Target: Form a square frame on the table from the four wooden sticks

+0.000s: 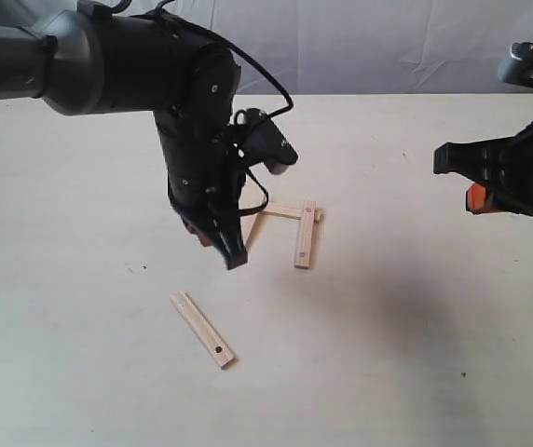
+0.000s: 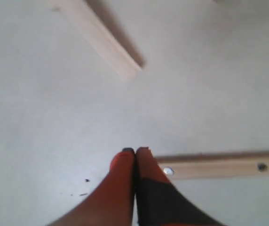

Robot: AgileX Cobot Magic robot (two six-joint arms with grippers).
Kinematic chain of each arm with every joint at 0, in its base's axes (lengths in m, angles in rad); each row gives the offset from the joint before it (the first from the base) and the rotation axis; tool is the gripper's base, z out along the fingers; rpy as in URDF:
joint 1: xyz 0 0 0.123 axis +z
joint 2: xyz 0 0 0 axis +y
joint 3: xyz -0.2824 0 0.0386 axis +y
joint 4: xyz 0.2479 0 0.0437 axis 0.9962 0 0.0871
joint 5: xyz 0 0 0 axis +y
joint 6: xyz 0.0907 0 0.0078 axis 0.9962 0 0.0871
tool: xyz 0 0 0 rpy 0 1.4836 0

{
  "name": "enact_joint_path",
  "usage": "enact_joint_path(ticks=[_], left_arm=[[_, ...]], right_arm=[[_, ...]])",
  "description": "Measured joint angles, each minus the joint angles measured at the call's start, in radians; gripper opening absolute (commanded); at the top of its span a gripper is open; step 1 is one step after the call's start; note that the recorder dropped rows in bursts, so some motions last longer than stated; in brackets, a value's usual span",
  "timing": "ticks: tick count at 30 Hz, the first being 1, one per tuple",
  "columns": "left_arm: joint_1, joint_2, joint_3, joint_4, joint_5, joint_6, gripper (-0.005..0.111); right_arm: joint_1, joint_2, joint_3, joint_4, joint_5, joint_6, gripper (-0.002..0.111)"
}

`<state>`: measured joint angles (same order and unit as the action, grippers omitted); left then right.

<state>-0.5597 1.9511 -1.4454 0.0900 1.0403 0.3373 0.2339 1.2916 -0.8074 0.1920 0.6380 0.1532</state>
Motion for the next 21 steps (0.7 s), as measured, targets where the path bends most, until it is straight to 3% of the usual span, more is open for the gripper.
enact_joint_path(ticks=[4, 9, 14, 18, 20, 21], left_arm=[[0.0, 0.0, 0.0, -0.112, 0.136, 0.282, 0.0], [-0.002, -0.051, 0.058, -0.148, 0.153, 0.375, 0.0], [-0.002, -0.201, 0.209, -0.235, -0.027, 0.435, 0.0], [-0.002, -0.328, 0.379, -0.213, -0.173, 0.531, 0.0], [-0.002, -0.333, 0.44, -0.187, -0.222, 0.669, 0.0], [-0.002, -0.323, 0.465, -0.187, -0.235, 0.822, 0.0]], right_arm=[[0.0, 0.0, 0.0, -0.003, 0.004, 0.0, -0.001], [0.0, 0.0, 0.0, -0.023, 0.012, 0.0, -0.001], [0.0, 0.0, 0.0, -0.042, 0.014, 0.0, -0.001], [0.0, 0.0, 0.0, -0.045, 0.012, 0.0, -0.001], [0.0, 0.0, 0.0, -0.04, 0.01, 0.0, -0.001], [0.0, 0.0, 0.0, -0.033, 0.01, 0.0, -0.001]])
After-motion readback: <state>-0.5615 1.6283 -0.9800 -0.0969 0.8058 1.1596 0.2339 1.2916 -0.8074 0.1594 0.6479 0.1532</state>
